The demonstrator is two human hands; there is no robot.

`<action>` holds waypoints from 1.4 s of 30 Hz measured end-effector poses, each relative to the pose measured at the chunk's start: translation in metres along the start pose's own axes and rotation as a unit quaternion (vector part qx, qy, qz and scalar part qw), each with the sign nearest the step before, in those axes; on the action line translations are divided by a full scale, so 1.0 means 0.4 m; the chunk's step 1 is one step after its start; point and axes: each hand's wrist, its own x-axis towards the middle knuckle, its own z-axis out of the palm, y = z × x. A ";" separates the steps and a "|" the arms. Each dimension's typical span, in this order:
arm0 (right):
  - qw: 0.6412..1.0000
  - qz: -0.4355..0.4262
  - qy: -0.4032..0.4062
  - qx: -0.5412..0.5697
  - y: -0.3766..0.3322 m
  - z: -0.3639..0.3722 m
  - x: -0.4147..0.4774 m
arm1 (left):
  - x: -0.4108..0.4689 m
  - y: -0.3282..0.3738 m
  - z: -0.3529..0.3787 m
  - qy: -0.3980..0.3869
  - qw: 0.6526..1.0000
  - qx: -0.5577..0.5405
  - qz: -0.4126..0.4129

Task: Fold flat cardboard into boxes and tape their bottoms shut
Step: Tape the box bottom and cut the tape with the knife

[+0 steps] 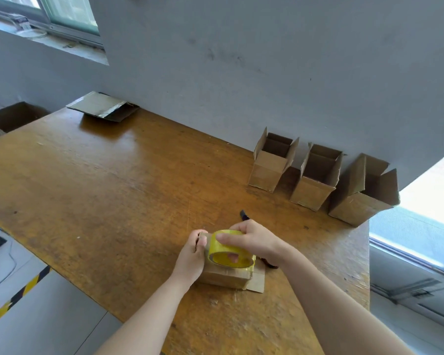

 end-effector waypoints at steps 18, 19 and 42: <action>0.933 0.015 0.169 -0.318 0.137 -0.082 -0.030 | 0.006 -0.011 0.022 0.090 0.992 0.083 0.011; 0.930 0.015 0.176 -0.321 0.143 -0.081 -0.030 | 0.007 -0.012 0.024 0.092 0.992 0.081 0.010; 0.933 0.072 0.159 -0.316 0.227 -0.080 0.027 | -0.005 -0.011 0.018 0.070 0.996 0.045 -0.014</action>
